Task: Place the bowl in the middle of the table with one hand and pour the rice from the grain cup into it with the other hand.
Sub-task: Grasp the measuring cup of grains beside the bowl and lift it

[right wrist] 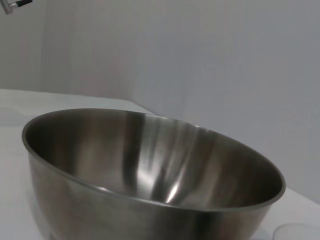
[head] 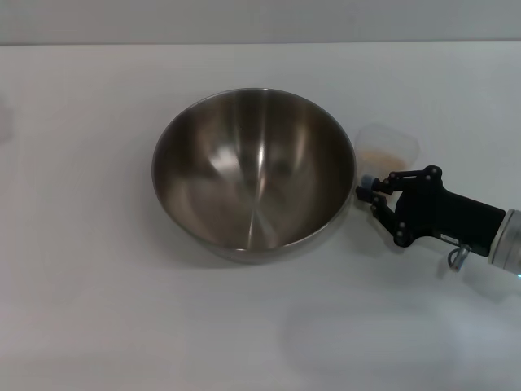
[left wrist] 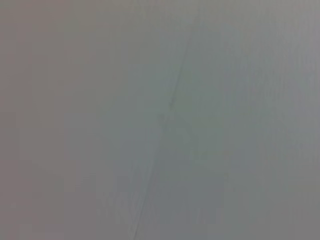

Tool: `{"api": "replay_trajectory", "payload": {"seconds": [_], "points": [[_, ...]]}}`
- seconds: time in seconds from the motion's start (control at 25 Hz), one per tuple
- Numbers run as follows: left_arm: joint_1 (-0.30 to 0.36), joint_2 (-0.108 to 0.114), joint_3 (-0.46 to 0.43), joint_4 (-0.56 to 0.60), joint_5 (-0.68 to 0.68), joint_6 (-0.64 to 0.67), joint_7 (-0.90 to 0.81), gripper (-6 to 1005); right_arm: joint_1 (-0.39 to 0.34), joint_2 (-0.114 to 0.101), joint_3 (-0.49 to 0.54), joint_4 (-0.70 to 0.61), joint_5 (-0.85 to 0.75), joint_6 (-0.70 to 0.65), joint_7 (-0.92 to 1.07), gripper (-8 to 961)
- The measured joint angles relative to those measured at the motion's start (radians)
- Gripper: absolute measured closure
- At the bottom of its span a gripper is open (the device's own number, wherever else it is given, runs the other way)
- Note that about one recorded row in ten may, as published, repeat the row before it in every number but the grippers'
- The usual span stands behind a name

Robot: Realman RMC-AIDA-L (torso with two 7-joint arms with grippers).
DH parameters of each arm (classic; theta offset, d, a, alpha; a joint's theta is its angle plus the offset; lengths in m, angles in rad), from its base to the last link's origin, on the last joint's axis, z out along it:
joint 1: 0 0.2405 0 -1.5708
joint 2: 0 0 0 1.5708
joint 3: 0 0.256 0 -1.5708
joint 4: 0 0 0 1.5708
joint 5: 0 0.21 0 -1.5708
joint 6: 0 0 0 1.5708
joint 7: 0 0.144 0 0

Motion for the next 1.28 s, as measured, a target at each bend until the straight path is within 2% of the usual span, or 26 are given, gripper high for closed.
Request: {"api": "replay_trajectory", "payload": {"seconds": [0.64,0.96,1.28], "points": [[0.014,0.000,0.000,0.000,-0.001,0.012,-0.010,424,-0.022,0.000,0.002,0.032,0.100,0.001,-0.084,880],[0.013,-0.001,0.001,0.000,0.000,0.011,-0.011,424,-0.078,0.001,0.002,0.060,0.338,-0.106,-0.157,886],[0.014,-0.003,0.009,0.000,0.002,0.010,-0.011,424,-0.096,0.002,0.002,0.107,0.482,-0.190,-0.129,915]]}}
